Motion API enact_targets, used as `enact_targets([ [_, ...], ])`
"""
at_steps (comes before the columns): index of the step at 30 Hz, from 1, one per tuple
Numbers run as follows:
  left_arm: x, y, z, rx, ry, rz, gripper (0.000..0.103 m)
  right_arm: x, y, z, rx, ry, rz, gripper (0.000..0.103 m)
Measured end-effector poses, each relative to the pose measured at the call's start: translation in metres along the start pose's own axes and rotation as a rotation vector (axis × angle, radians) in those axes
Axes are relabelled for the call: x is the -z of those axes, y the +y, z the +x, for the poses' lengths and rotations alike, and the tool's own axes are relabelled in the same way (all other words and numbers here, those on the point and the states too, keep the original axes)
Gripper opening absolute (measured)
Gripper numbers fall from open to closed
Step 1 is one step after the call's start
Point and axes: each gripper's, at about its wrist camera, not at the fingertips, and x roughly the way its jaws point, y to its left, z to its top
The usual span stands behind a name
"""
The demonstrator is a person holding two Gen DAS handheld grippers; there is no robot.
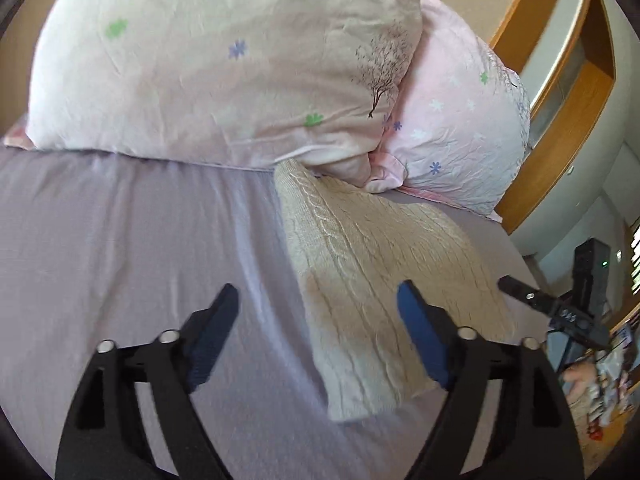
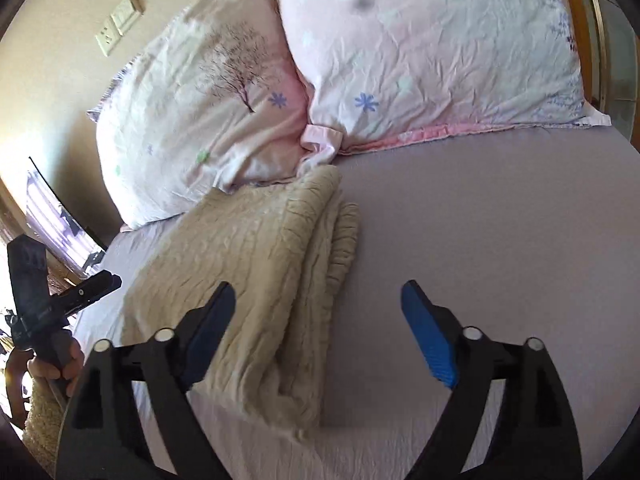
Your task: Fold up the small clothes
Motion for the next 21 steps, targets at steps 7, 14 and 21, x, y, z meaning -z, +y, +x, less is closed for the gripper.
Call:
enact_targets([
  [7,0.07,-0.039,-0.009,-0.279,0.096,0.154,0.102,0.049,0.03,-0.014,0.144,0.119,-0.083,0.101],
  [14,0.088,-0.044,0.022,-0.28,0.191,0.139,0.102,0.082,0.059,0.004,0.265,0.144,-0.174,0.101],
  [21,0.092,-0.054,0.033,-0.334,0.197,0.172,0.102,0.092,0.066,0.023,0.331,0.191,-0.173,0.101],
])
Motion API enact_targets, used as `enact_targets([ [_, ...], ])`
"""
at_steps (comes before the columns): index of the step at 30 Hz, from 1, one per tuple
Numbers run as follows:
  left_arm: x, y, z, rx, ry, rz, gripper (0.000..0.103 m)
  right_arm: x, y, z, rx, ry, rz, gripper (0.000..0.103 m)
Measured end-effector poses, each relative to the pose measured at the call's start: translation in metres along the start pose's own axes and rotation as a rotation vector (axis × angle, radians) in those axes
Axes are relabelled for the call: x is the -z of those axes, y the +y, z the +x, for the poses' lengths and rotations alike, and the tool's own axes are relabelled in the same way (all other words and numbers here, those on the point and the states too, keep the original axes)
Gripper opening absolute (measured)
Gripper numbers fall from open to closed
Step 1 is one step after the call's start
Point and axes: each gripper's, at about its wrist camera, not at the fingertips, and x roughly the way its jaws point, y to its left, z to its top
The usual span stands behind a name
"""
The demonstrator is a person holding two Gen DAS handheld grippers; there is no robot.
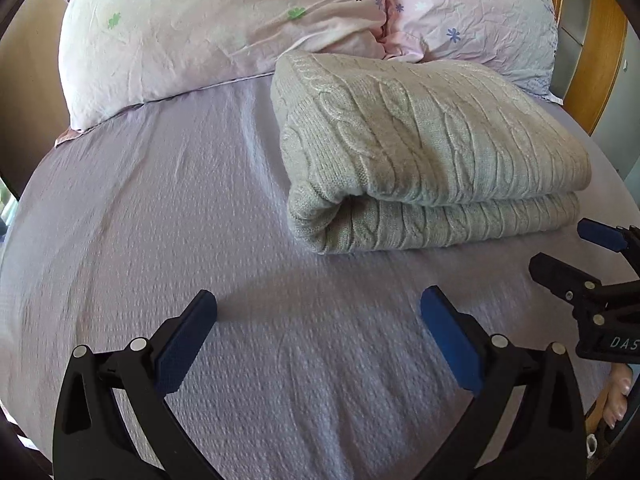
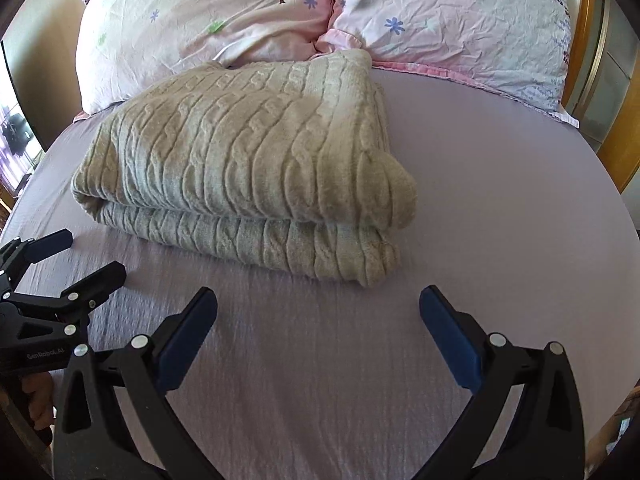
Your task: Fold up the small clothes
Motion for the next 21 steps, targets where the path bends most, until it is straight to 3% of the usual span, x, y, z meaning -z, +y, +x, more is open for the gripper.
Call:
enact_targets([
  [3,-0.0032,0.002,0.0031,-0.011,0.009,-0.016,0.102,0.0028,0.0025,0.0006,0.031,-0.001,-0.01,0.101],
  [21,-0.0028,0.0039,0.0038,-0.006,-0.013,-0.003,0.102,0.0051,-0.0015,-0.0001,0.03,-0.026,-0.023,0.101],
])
